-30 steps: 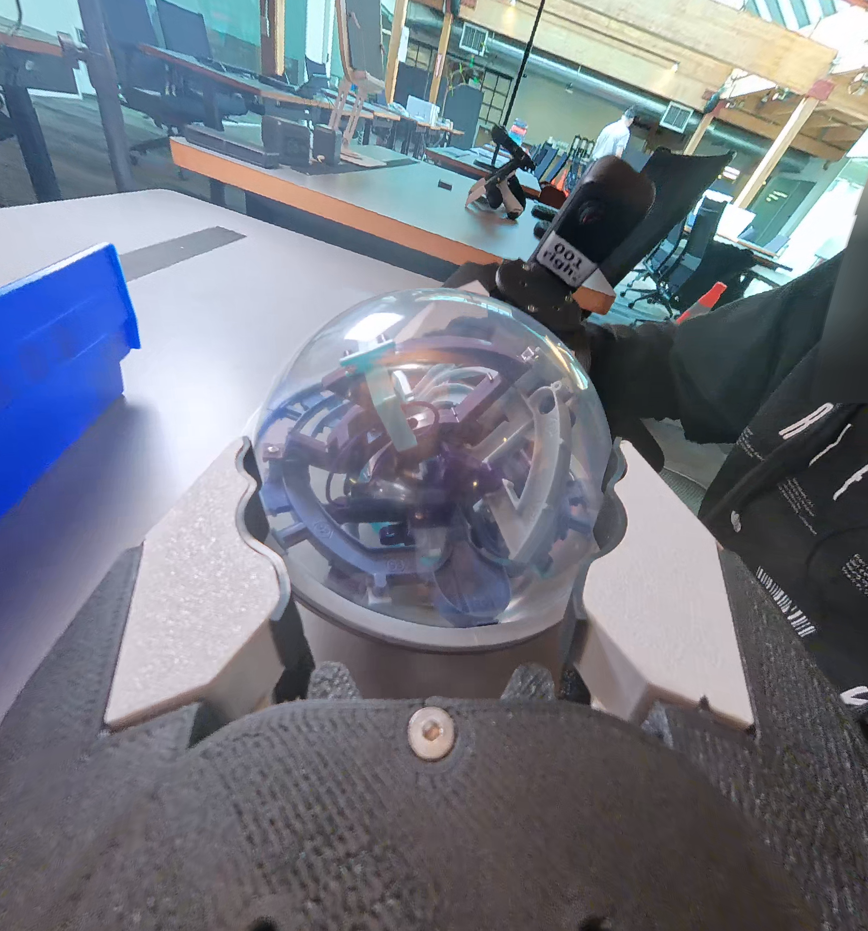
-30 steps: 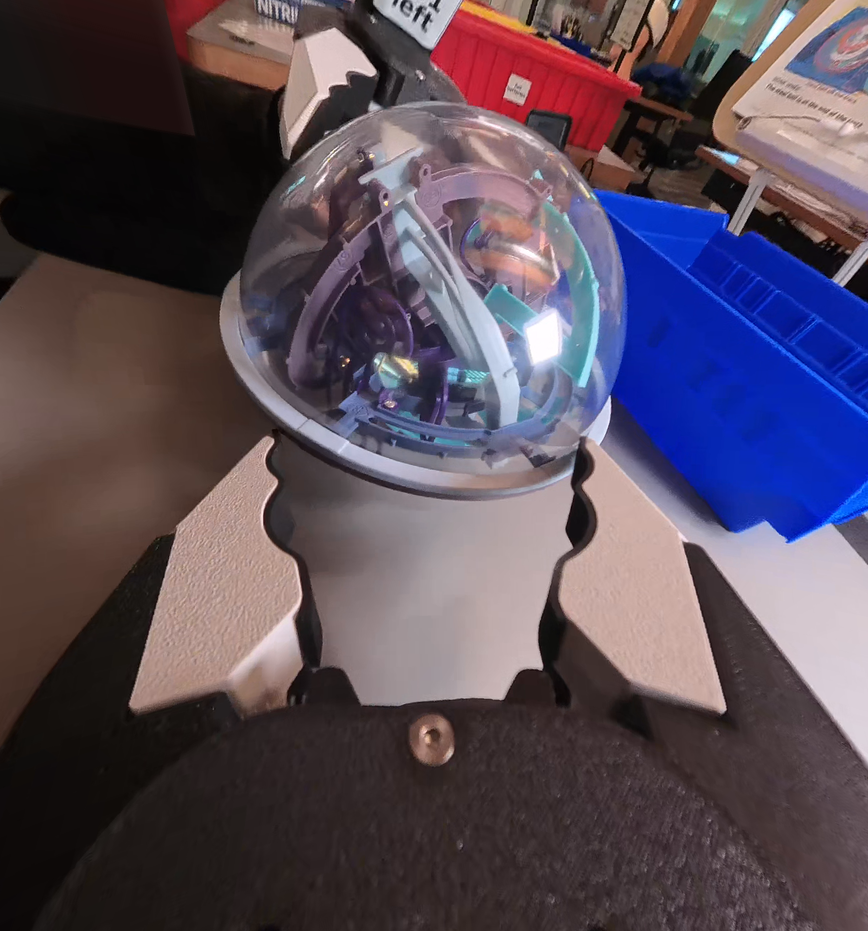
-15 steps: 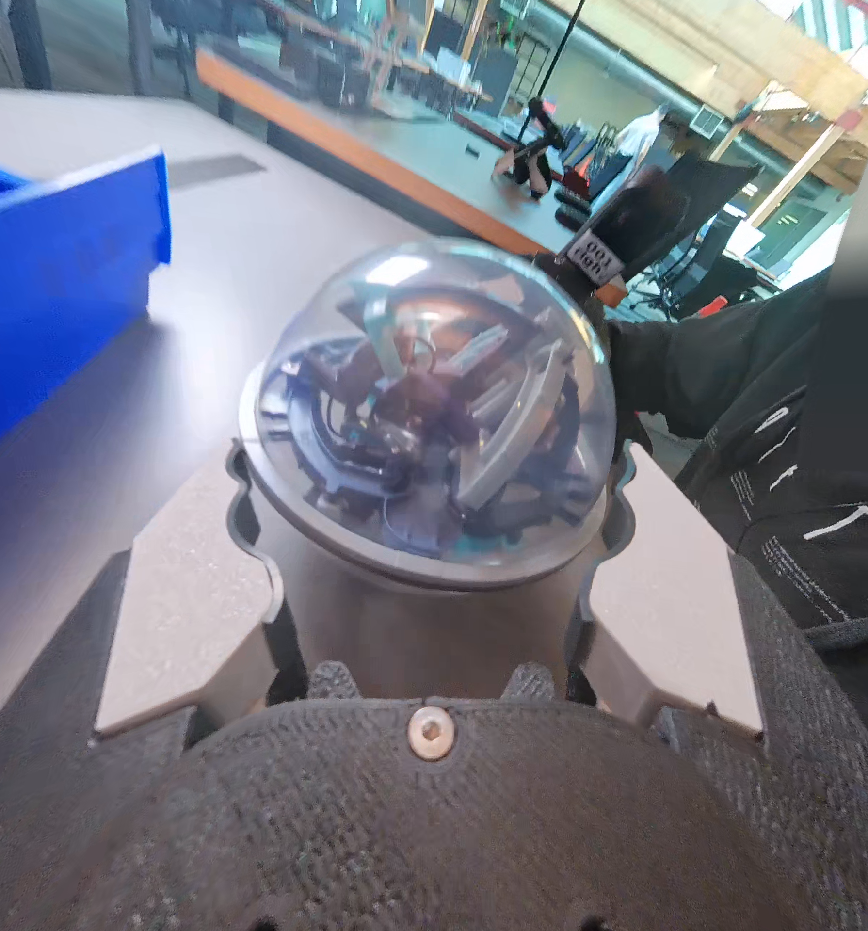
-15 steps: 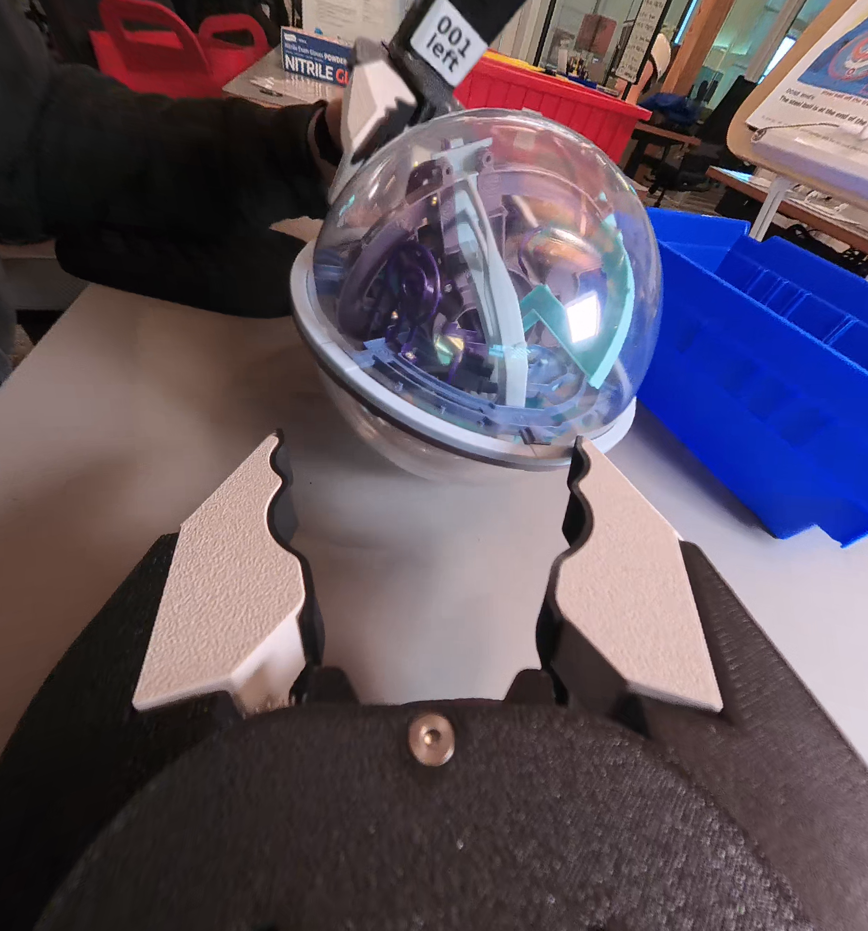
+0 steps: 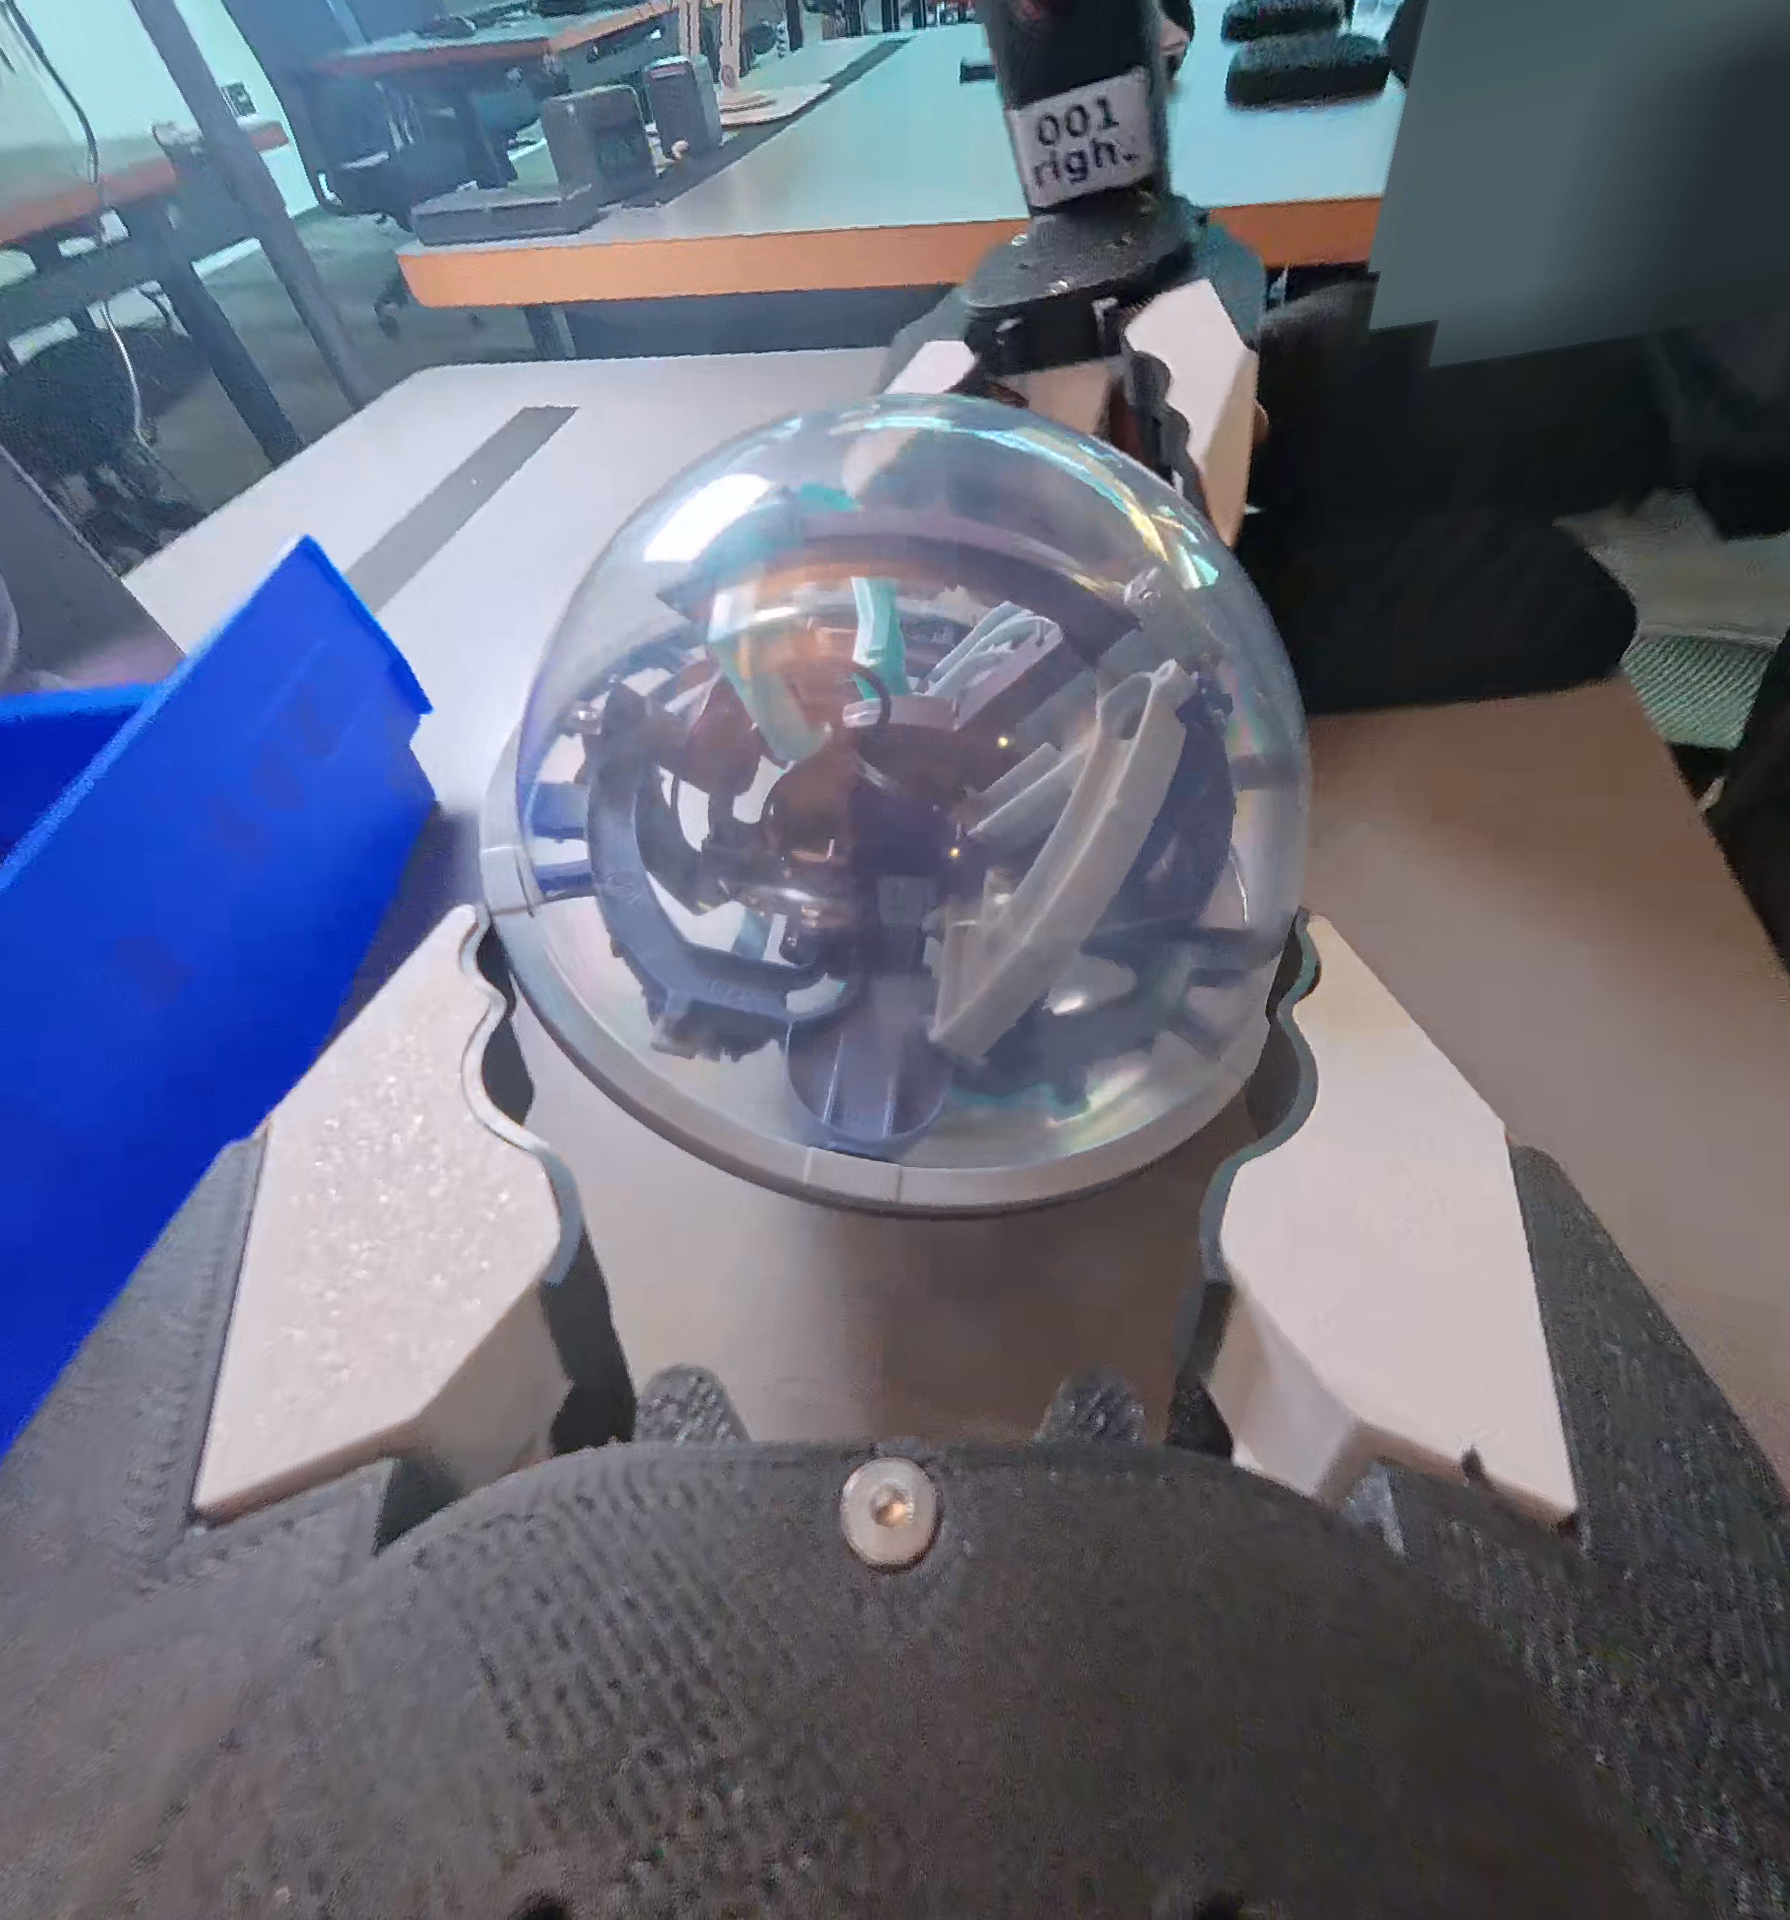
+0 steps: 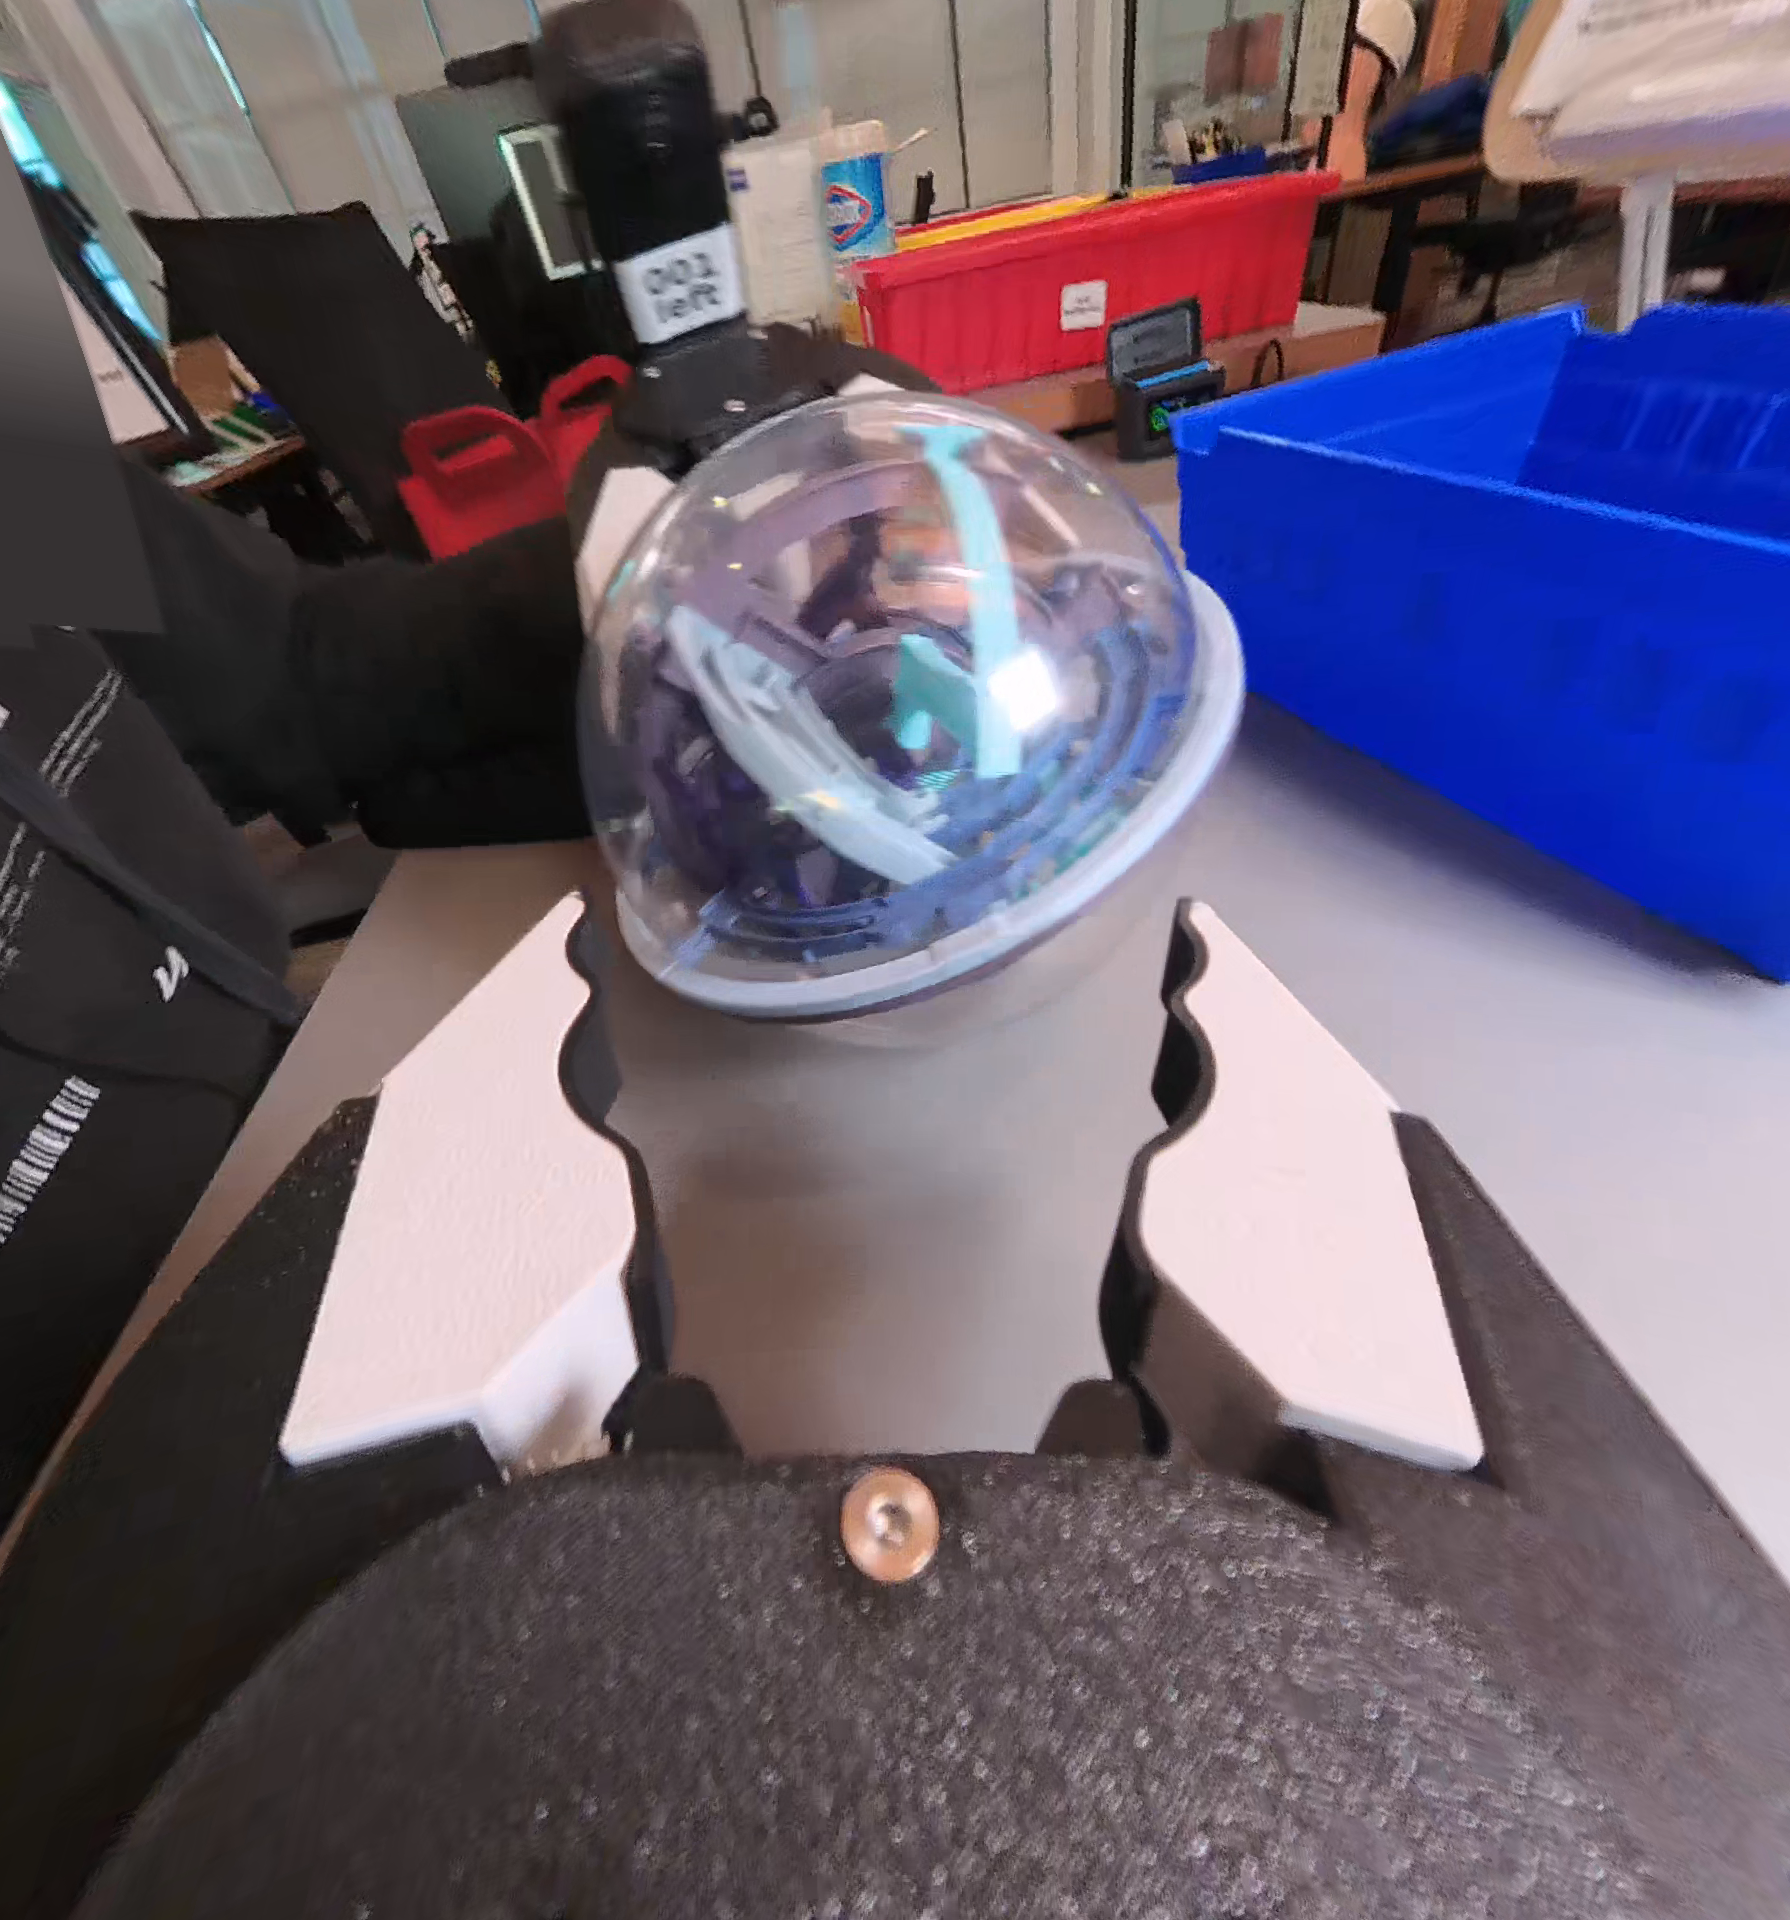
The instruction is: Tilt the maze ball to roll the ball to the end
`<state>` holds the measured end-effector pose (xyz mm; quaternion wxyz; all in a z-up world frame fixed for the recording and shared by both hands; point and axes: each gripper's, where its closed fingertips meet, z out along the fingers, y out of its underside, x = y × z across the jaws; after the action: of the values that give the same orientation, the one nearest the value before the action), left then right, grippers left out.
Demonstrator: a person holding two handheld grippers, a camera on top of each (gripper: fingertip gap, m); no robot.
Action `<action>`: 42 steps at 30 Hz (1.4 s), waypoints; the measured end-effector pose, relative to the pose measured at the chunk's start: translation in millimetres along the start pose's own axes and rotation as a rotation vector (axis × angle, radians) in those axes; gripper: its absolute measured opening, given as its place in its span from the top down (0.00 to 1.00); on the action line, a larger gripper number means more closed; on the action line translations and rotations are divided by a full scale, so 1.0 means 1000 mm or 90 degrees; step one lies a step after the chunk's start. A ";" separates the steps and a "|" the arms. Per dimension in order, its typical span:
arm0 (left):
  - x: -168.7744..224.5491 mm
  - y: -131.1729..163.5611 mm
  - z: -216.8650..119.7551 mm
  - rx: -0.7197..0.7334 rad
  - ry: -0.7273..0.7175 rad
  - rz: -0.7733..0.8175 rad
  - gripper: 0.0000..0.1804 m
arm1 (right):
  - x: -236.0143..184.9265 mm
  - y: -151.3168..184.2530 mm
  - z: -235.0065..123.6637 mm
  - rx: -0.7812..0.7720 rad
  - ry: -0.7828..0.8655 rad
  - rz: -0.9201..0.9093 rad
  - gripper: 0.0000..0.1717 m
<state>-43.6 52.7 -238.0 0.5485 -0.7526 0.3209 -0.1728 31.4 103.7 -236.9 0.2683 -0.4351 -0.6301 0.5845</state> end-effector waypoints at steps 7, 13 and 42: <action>0.007 -0.013 0.008 0.010 -0.016 0.120 0.23 | -0.003 0.001 0.025 -0.068 -0.097 0.128 0.24; 0.000 -0.033 -0.011 0.087 -0.071 0.095 0.26 | 0.007 0.013 0.027 -0.068 -0.078 0.135 0.27; 0.016 -0.004 0.016 0.039 0.015 0.003 0.26 | -0.005 0.021 0.024 -0.069 -0.026 -0.053 0.25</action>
<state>-21.1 54.3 -240.8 0.5676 -0.7326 0.3238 -0.1905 18.9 86.1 -260.8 0.2554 -0.4106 -0.6839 0.5464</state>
